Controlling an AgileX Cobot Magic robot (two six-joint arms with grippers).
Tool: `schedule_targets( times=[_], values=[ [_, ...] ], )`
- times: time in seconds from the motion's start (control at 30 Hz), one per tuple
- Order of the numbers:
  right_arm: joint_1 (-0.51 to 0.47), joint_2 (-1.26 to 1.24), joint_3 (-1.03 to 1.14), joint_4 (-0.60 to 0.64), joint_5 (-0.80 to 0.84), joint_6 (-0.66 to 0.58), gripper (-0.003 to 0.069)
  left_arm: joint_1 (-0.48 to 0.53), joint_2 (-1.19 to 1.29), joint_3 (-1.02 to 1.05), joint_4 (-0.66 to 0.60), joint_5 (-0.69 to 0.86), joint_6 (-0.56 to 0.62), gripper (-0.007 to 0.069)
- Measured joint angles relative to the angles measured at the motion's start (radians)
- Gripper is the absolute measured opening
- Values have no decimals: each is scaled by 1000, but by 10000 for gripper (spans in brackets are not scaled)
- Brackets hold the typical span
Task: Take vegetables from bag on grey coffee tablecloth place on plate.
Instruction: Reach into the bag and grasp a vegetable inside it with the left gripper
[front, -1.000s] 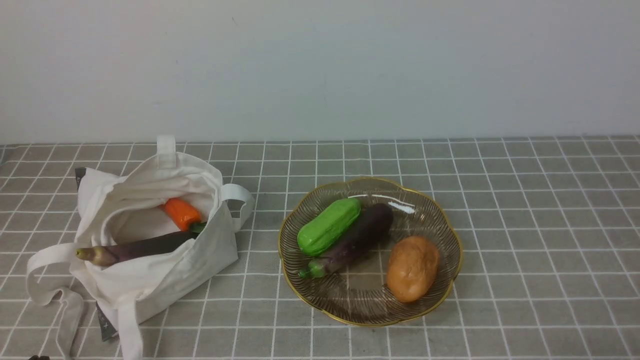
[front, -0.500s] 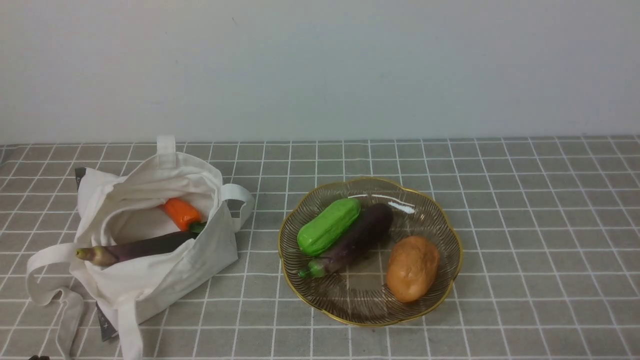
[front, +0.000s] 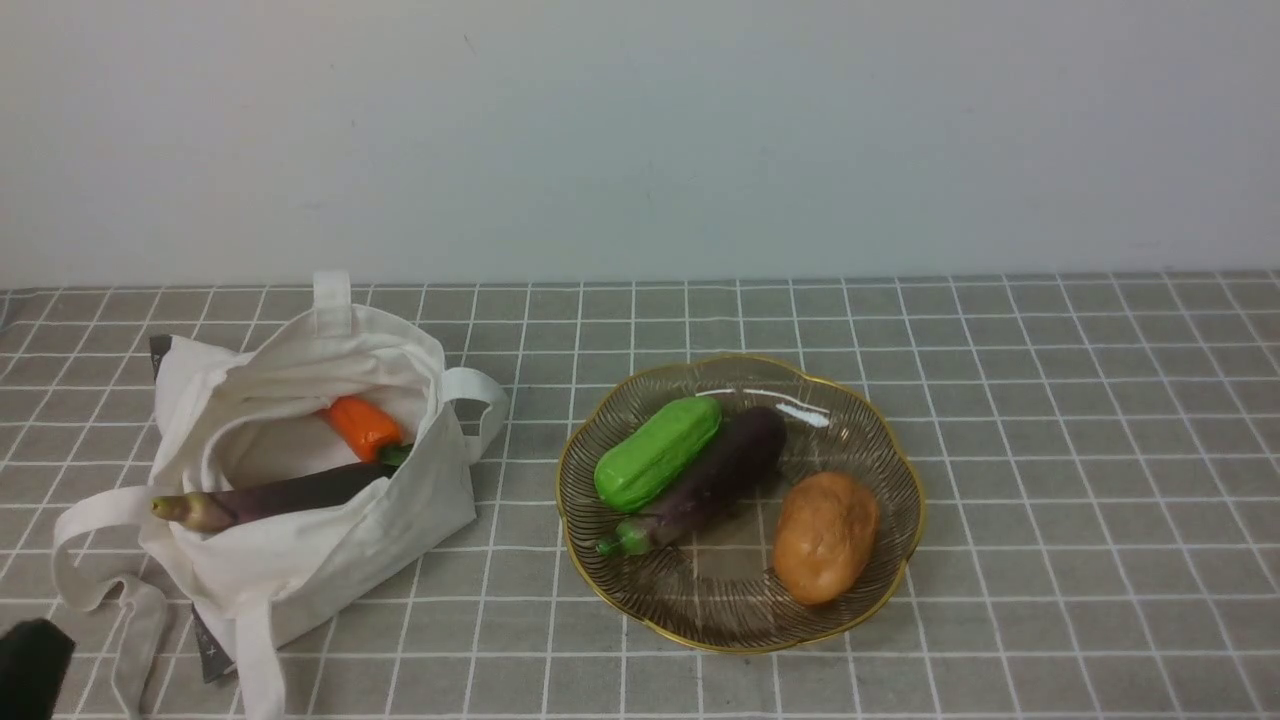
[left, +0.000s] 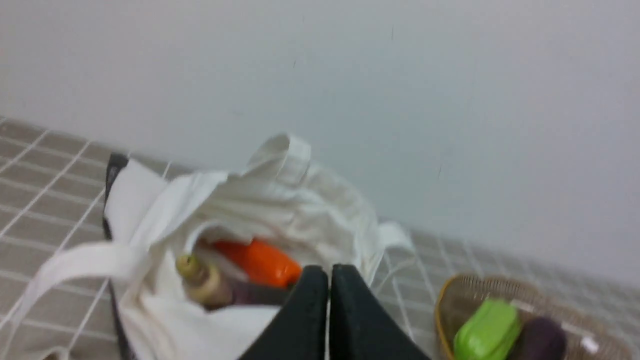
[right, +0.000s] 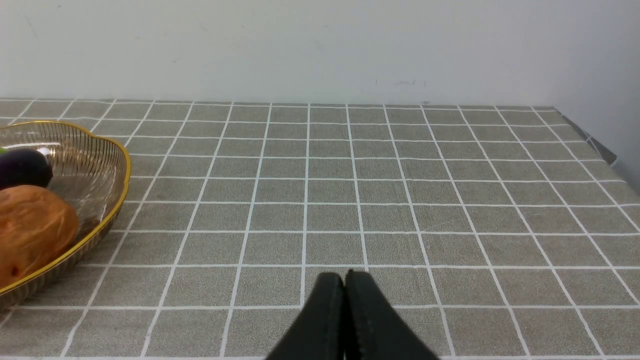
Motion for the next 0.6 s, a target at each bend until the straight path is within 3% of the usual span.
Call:
schedule_targets(
  times=[0.17, 0.23, 0.3, 0.37, 0.47, 0.5, 0.6],
  values=[
    [0, 0, 0, 0, 0, 0, -13, 0, 0, 0, -11, -186, 4, -5],
    [0, 0, 0, 0, 0, 0, -13, 0, 0, -26, -17, -339, 3, -5],
    [0, 0, 0, 0, 0, 0, -13, 0, 1, -81, -19, -329, 2, -5],
    [0, 0, 0, 0, 0, 0, -13, 0, 16, -177, -19, -255, 4, -5],
    [0, 0, 0, 0, 0, 0, -13, 0, 162, -416, 15, 115, 70, -5],
    [0, 0, 0, 0, 0, 0, -13, 0, 187, -443, 20, 140, 80, -5],
    [0, 0, 0, 0, 0, 0, -13, 0, 446, -673, 57, 600, 156, -5]
  ],
)
